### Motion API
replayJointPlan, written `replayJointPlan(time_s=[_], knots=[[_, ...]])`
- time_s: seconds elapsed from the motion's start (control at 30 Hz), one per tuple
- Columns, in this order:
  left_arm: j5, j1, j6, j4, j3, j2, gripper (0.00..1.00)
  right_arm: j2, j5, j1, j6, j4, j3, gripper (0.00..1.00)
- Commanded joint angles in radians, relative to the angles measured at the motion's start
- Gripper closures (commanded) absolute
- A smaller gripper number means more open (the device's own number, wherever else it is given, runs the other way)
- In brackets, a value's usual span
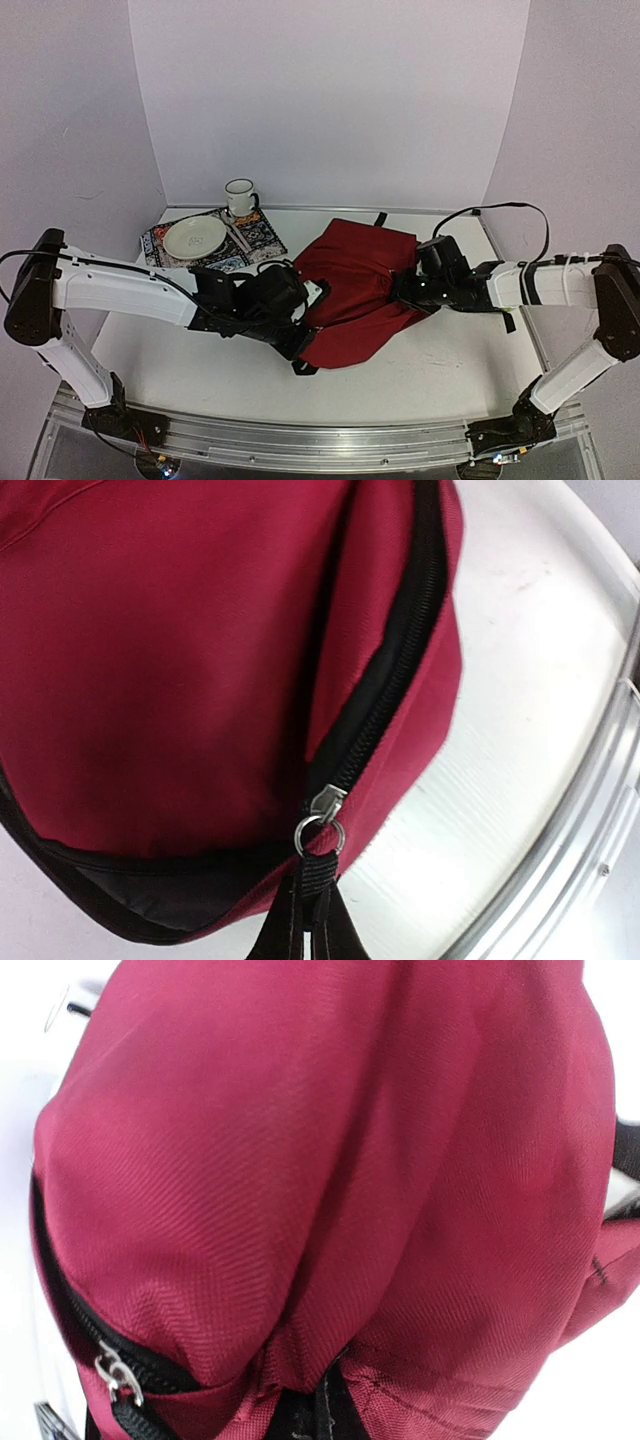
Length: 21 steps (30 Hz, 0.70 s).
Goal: Pack the student bag
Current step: Zip the largest pocket of the bag in the student bag.
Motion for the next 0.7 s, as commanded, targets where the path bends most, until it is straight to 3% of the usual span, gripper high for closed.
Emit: replayJointPlan(time_s=[0.0, 0.17, 0.27, 0.47, 0.67], knots=[[-0.063, 0.048, -0.002, -0.114, -0.053, -0.104, 1.00, -0.031, 0.146, -0.078, -0.178, -0.189, 0.082, 1.00], [-0.032, 0.069, -0.008, -0.113, -0.061, -0.140, 1.00, 0.000, 0.042, -0.079, -0.232, -0.225, 0.146, 0.99], [0.081, 0.066, 0.004, -0.052, -0.027, -0.123, 1.00, 0.002, -0.038, -0.037, -0.268, -0.218, 0.175, 0.85], [0.202, 0.060, 0.047, -0.012, 0.066, -0.067, 1.00, -0.077, -0.051, 0.137, -0.490, -0.238, 0.194, 0.44], [0.309, 0.060, 0.072, 0.009, 0.117, -0.044, 1.00, -0.219, -0.067, 0.256, -0.695, -0.206, 0.097, 0.32]])
